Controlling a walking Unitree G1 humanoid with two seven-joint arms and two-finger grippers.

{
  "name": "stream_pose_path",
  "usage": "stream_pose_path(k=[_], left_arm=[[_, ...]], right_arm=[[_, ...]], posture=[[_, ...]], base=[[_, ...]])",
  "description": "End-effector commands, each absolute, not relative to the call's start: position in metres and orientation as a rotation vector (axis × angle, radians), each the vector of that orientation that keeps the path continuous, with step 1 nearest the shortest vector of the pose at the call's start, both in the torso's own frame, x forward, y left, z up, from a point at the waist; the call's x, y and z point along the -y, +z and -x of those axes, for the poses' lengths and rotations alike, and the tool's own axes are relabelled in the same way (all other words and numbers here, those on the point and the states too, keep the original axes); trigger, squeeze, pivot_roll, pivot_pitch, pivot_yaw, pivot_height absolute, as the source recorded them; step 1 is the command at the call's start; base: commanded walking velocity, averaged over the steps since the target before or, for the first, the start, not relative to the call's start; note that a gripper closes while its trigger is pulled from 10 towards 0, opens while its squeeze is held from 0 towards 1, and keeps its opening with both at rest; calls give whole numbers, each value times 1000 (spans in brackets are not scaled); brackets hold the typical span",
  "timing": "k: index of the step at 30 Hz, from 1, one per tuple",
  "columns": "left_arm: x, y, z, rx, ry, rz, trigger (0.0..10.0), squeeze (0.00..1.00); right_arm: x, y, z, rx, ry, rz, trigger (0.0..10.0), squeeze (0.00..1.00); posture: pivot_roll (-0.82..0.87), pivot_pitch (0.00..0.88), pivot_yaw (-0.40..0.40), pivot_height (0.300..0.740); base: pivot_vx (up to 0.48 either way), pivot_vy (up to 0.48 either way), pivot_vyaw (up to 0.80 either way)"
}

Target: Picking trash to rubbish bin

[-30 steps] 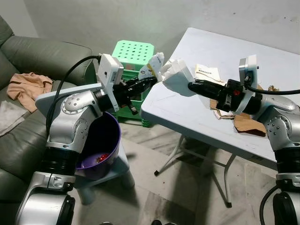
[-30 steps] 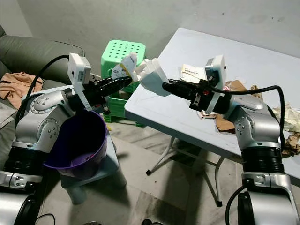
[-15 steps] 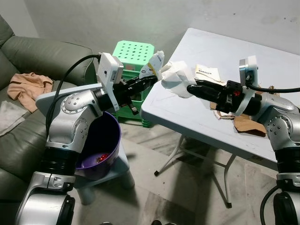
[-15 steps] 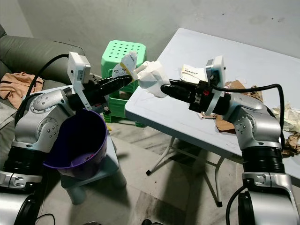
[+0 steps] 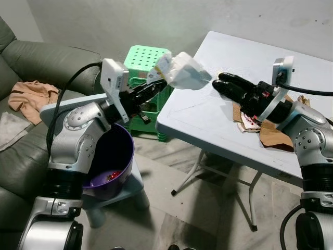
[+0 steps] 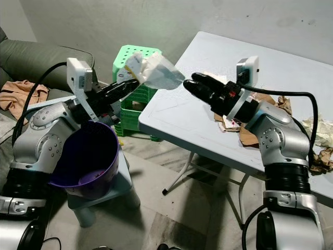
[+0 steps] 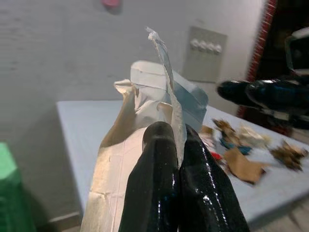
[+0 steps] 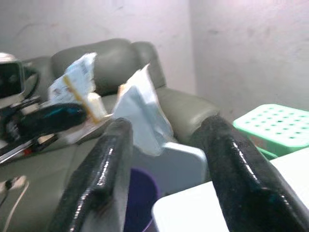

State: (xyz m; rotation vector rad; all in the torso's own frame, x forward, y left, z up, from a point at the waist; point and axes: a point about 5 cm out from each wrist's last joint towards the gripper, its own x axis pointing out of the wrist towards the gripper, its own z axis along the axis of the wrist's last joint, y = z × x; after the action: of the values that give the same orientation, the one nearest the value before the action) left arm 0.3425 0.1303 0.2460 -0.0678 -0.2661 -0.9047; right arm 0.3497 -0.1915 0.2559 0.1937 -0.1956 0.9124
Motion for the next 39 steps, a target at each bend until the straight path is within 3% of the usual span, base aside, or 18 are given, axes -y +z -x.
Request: stream_pose_path(k=[1, 2, 3, 4, 5, 6, 18, 19, 20, 21, 32, 39], left_arm=[[-135, 248, -341, 284, -853, 85, 0, 0], [-137, 246, -341, 283, -827, 93, 0, 0], [-140, 244, -341, 281, -798, 94, 3098, 0], [-140, 244, -341, 281, -798, 94, 3098, 0], [-144, 242, -343, 281, -741, 103, 9686, 0], [-148, 240, -344, 280, -695, 116, 10000, 0], [-169, 211, -356, 168, -347, 70, 10000, 0], [-171, 203, -356, 132, -313, 52, 10000, 0], [-171, 203, -356, 132, -313, 52, 10000, 0], [-173, 196, -357, 106, -270, 56, 10000, 0], [-187, 161, -356, -11, -33, 75, 10000, 0], [-187, 149, -352, -39, -1, 89, 10000, 0]], right_arm=[[198, 257, -347, 232, 849, -204, 10000, 1000], [198, 255, -346, 231, 835, -220, 10000, 1000], [198, 253, -345, 231, 819, -217, 10000, 1000], [198, 253, -345, 231, 819, -217, 10000, 1000], [198, 249, -343, 229, 804, -221, 10000, 1000], [197, 245, -342, 224, 794, -230, 10000, 1000], [186, 223, -339, 174, 655, -140, 10000, 1000], [181, 221, -339, 166, 640, -132, 10000, 698], [181, 221, -339, 166, 640, -132, 10000, 698], [175, 220, -336, 177, 645, -125, 10000, 0], [160, 209, -325, 181, 627, -106, 10000, 0], [158, 201, -320, 161, 611, -96, 10000, 0]], posture=[[72, 105, -85, 740], [72, 105, -86, 740], [73, 107, -85, 740], [73, 107, -85, 740], [73, 107, -85, 740], [73, 107, -85, 740], [88, 109, -90, 740], [91, 110, -94, 740], [91, 110, -94, 740], [92, 110, -96, 740], [89, 118, -101, 740], [88, 122, -103, 740]], base=[[0, 0, 0], [0, 0, 0], [0, 0, 0], [0, 0, 0], [0, 0, 0], [0, 0, 0], [0, 0, 0], [0, 0, 0], [0, 0, 0], [0, 0, 0], [0, 0, 0], [0, 0, 457]])
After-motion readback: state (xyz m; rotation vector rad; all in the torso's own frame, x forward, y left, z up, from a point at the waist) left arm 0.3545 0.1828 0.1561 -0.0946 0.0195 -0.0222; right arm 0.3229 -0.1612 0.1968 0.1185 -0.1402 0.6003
